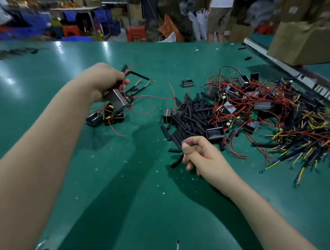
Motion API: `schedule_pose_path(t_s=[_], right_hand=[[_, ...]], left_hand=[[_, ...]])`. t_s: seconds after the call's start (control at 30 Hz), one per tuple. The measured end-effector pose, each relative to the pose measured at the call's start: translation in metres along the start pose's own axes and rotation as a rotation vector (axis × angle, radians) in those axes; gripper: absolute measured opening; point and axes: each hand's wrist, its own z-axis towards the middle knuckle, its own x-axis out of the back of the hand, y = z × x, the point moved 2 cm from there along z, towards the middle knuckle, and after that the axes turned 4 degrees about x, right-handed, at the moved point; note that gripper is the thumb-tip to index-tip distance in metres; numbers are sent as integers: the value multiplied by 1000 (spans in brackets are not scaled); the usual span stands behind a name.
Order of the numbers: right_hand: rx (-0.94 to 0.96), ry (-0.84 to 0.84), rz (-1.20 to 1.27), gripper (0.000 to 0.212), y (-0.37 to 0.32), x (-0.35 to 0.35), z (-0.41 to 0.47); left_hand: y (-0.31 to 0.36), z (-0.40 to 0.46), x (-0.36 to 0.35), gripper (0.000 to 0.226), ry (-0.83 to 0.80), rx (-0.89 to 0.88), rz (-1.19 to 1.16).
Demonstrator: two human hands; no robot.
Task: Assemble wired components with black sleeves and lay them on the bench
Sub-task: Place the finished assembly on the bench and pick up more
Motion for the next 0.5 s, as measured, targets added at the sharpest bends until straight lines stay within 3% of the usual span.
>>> schedule_pose_path(t_s=[0.1,0.2,0.3,0.4,0.5], right_hand=[[-2,-11,-38,3,2,1,1],[-3,-25,-56,3,5,-1,0],[3,-36,-76,4,8,-3,0],[43,-51,-145,5,5,-3,-2],[78,-54,-206,4,2,-3,-3]], left_hand=[[21,2,13,21,-58,23,79],[37,0,22,12,-157,-6,-38],[40,11,20,12,-74,-81,-49],[21,30,3,25,26,-175,204],[-19,49,-12,32,65,-137,524]])
